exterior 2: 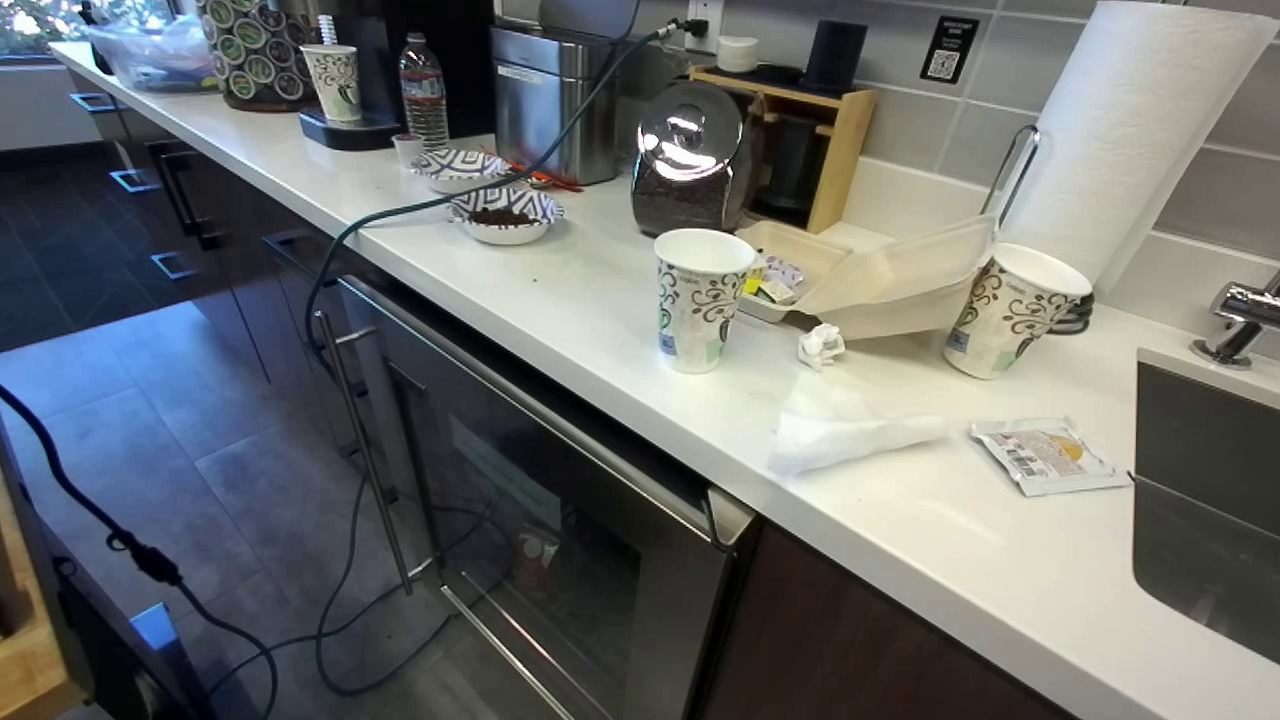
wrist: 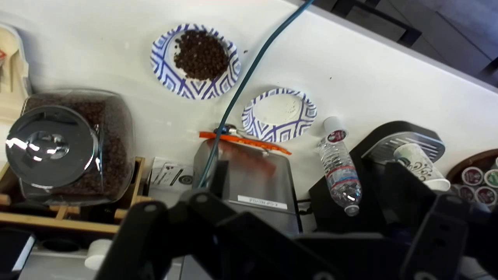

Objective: Close the lid of the bin

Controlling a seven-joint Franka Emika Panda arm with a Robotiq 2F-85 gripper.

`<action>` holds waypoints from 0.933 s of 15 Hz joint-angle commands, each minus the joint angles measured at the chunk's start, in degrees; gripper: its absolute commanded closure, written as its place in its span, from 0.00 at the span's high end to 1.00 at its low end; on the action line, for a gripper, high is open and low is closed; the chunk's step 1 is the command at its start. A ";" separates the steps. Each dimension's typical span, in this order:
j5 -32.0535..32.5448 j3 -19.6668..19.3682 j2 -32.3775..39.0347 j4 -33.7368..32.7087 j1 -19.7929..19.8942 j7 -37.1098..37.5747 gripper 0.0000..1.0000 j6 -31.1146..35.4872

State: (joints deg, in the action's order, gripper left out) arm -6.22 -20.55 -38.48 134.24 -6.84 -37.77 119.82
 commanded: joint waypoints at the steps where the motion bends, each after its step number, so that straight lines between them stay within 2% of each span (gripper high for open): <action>1: -7.97 -6.77 5.61 -1.39 -3.95 -13.55 1.00 11.47; 2: -11.65 -9.76 7.88 -2.89 -6.61 -18.02 1.00 14.12; 4: -17.66 -18.62 11.66 -6.72 -15.70 -26.89 1.00 16.67; 6: -25.95 -26.62 15.61 -11.52 -24.36 -36.02 1.00 14.91; 9: -39.49 -40.24 22.20 -19.66 -37.66 -49.33 1.00 7.47; 11: -48.52 -48.82 26.64 -23.73 -44.33 -56.07 1.00 -1.10; 14: -55.91 -61.66 30.05 -25.44 -53.90 -60.22 1.00 -15.03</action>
State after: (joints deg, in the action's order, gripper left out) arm -55.43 -70.92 -13.28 111.60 -52.82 -93.36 116.06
